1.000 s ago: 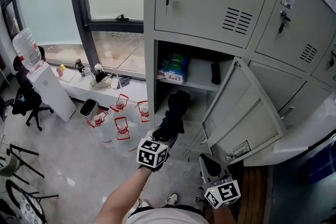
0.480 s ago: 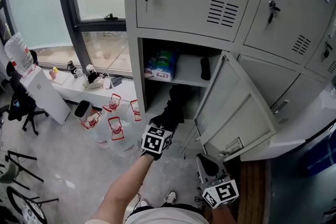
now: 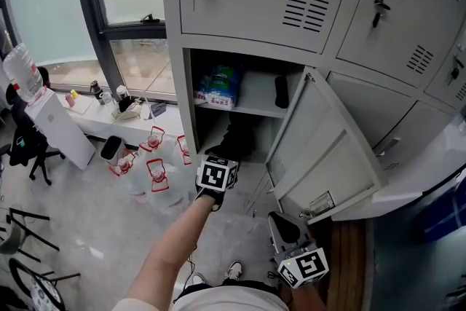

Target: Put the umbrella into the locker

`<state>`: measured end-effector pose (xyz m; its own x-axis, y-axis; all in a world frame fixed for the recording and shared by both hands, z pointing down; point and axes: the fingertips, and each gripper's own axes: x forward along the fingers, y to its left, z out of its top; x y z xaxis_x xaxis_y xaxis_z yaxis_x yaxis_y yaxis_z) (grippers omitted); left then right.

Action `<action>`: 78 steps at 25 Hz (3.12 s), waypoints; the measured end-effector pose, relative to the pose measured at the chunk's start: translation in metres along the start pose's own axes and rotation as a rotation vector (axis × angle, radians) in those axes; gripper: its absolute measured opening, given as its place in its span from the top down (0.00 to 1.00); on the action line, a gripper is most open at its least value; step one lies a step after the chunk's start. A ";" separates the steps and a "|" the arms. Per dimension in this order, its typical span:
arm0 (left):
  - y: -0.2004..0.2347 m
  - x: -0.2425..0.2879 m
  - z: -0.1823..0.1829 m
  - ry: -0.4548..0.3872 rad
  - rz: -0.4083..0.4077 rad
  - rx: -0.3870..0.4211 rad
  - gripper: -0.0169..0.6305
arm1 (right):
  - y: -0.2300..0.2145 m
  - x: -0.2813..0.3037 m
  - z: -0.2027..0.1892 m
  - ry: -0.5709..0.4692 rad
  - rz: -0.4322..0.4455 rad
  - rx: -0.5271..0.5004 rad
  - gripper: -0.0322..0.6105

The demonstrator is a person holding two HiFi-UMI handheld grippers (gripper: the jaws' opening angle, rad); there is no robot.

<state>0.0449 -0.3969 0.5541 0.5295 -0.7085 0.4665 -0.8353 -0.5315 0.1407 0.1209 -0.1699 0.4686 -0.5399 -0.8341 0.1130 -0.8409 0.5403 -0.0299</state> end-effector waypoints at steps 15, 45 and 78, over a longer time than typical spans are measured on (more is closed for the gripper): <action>0.024 0.040 0.013 0.065 0.077 0.013 0.62 | 0.002 -0.003 -0.007 0.023 0.015 0.005 0.92; 0.051 0.098 0.029 0.189 0.129 0.094 0.64 | -0.015 0.001 -0.007 0.062 -0.059 -0.022 0.92; 0.045 0.097 0.027 0.179 0.091 0.165 0.66 | -0.019 0.004 0.000 0.027 -0.058 -0.014 0.92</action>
<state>0.0627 -0.5016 0.5824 0.4065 -0.6714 0.6196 -0.8350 -0.5483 -0.0464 0.1344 -0.1837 0.4697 -0.4890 -0.8608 0.1412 -0.8701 0.4928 -0.0091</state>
